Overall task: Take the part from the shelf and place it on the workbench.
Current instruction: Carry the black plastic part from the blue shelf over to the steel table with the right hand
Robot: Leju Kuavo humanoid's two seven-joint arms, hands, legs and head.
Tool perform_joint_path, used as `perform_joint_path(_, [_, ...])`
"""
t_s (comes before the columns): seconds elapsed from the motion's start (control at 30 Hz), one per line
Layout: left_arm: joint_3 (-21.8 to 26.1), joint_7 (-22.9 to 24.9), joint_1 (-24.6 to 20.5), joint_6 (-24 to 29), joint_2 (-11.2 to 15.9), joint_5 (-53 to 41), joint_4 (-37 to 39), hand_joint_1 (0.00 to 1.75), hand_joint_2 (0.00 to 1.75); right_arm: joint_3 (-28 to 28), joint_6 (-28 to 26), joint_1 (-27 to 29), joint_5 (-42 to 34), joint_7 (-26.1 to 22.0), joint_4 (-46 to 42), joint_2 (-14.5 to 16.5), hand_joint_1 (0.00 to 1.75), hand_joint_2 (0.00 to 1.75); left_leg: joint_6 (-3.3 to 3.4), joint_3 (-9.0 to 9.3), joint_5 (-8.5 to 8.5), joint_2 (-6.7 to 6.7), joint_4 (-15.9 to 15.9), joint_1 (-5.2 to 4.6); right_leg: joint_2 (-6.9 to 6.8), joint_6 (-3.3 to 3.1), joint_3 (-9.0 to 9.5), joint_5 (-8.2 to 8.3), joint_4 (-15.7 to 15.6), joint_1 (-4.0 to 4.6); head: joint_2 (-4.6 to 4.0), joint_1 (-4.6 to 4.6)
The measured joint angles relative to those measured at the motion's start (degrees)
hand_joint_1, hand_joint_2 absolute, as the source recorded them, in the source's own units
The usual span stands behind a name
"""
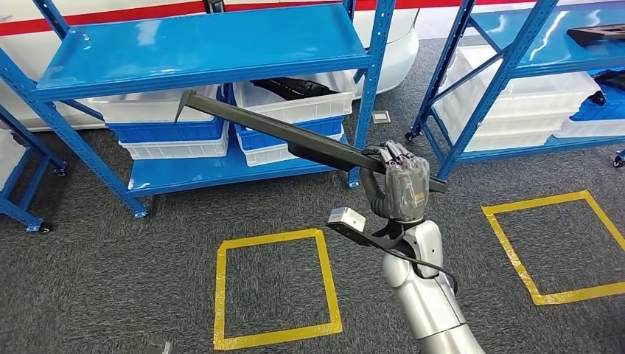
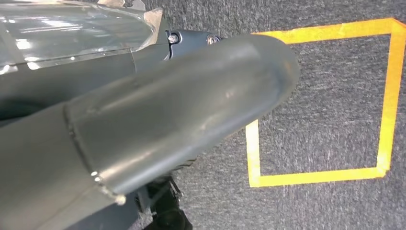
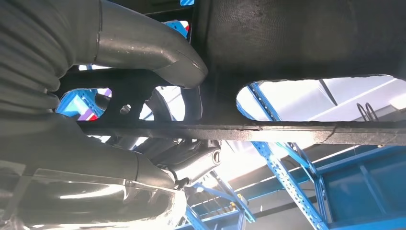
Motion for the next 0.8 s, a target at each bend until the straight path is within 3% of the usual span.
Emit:
perform_joint_path(0.07, [0.1,0.2,-0.1,-0.1,0.1,-0.2,0.0,0.00,0.00,-0.4,-0.1,-0.1,-0.4,0.0,-0.2,0.1,1.75,1.75,0.60,1.77,0.15,-0.21,-3.3,-0.35,-0.02,0.77,-0.49,0.50,0.3,0.11,0.00,0.10])
perform_joint_path(0.17, [0.4,0.4,-0.2,-0.2,0.2,-0.4,0.0,0.00,0.00,-0.9,-0.1,-0.1,-0.7,0.0,-0.5,0.3,1.75,1.75,2.11,1.03,1.25,-0.12,-3.7,-0.62,0.01,2.03,-1.21,0.98,0.4,0.09,0.00,0.20])
perform_joint_path(0.23, [0.5,0.4,-0.4,-0.2,0.2,-0.4,0.0,0.00,0.00,-1.2,-0.1,-0.1,-0.8,0.0,-0.5,0.3,1.75,1.75,3.36,0.12,2.48,0.13,-4.3,-0.48,0.08,1.79,-2.84,-1.65,3.5,0.07,0.00,0.22])
perform_joint_path(0.3, [0.6,0.5,-0.5,-0.2,0.2,-0.4,0.0,0.00,0.00,-1.3,-0.1,-0.1,-1.1,0.0,-0.5,0.3,1.75,1.75,3.93,-1.23,3.56,0.26,-4.3,-0.60,0.11,1.18,-5.33,-6.23,10.9,0.03,0.00,0.23])
perform_joint_path(0.33, [0.6,0.6,-0.5,-0.2,0.2,-0.5,0.0,0.00,0.00,-1.4,-0.1,0.0,-1.3,0.0,-0.5,0.3,1.75,1.75,3.98,-1.94,4.10,0.29,-4.3,-0.70,0.11,1.22,-6.22,-7.81,14.4,0.03,0.00,0.22])
perform_joint_path(0.37, [0.6,0.7,-0.5,-0.2,0.2,-0.5,0.0,0.00,0.00,-1.5,-0.1,0.0,-1.4,0.0,-0.5,0.3,1.75,1.75,3.99,-2.67,4.65,0.32,-4.2,-0.79,0.11,1.49,-6.33,-8.44,16.4,0.03,0.00,0.22])
perform_joint_path(0.4, [0.7,0.8,-0.5,-0.1,0.2,-0.5,0.0,0.00,0.00,-1.6,-0.1,0.0,-1.5,0.0,-0.5,0.3,1.75,1.75,3.93,-3.37,5.20,0.33,-4.2,-0.86,0.11,1.93,-5.31,-8.04,16.2,0.04,0.00,0.22])
perform_joint_path(0.47, [0.9,1.0,-0.5,-0.1,0.2,-0.6,0.0,0.00,0.00,-1.8,-0.1,-0.1,-1.6,0.0,-0.5,0.3,1.75,1.75,3.65,-4.53,6.26,0.30,-4.2,-0.94,0.10,2.59,-0.27,-5.89,9.9,0.07,0.00,0.21])
perform_joint_path(0.53, [0.9,1.1,-0.5,0.0,0.2,-0.6,0.0,0.00,0.00,-2.0,-0.1,-0.1,-1.7,0.0,-0.6,0.4,1.75,1.75,3.09,-5.25,7.25,0.27,-4.2,-1.08,0.11,2.14,5.09,-5.16,1.9,0.38,0.00,0.20])
perform_joint_path(0.57, [1.0,1.1,-0.5,0.0,0.2,-0.6,0.0,0.00,0.00,-2.0,-0.1,-0.2,-1.7,-0.1,-0.6,0.4,1.75,1.75,2.76,-5.39,7.70,0.27,-4.2,-1.09,0.16,1.71,6.26,-5.22,-0.2,0.54,0.00,0.24])
perform_joint_path(0.67, [1.0,1.2,-0.4,0.0,0.2,-0.6,0.0,0.00,0.00,-2.2,-0.1,-0.2,-1.8,-0.1,-0.7,0.5,1.75,1.75,1.59,-5.72,8.54,0.21,-4.4,-0.87,0.22,0.33,5.73,-4.41,-1.1,0.56,0.00,0.32])
perform_joint_path(0.7, [1.0,1.2,-0.4,0.0,0.2,-0.6,0.0,0.00,0.00,-2.2,-0.1,-0.3,-1.8,-0.1,-0.7,0.5,1.75,1.75,1.24,-6.12,7.61,0.15,-3.8,-0.77,0.17,-0.27,5.44,-3.85,-1.3,0.41,0.00,0.27])
perform_joint_path(0.73, [1.0,1.3,-0.3,0.0,0.3,-0.6,0.0,0.00,0.00,-2.2,-0.1,-0.3,-1.8,-0.1,-0.7,0.6,1.75,1.75,0.92,-6.81,5.64,0.09,-2.2,-0.66,0.11,-0.81,5.03,-3.18,-1.4,0.23,0.00,0.24])
perform_joint_path(0.8, [1.0,1.3,-0.3,0.0,0.3,-0.6,0.0,0.00,0.00,-2.3,-0.1,-0.3,-1.9,-0.2,-0.7,0.7,1.75,1.75,0.36,-8.86,-0.14,0.07,4.5,-0.41,0.06,-1.31,3.66,-1.93,-1.3,0.16,0.00,0.14])
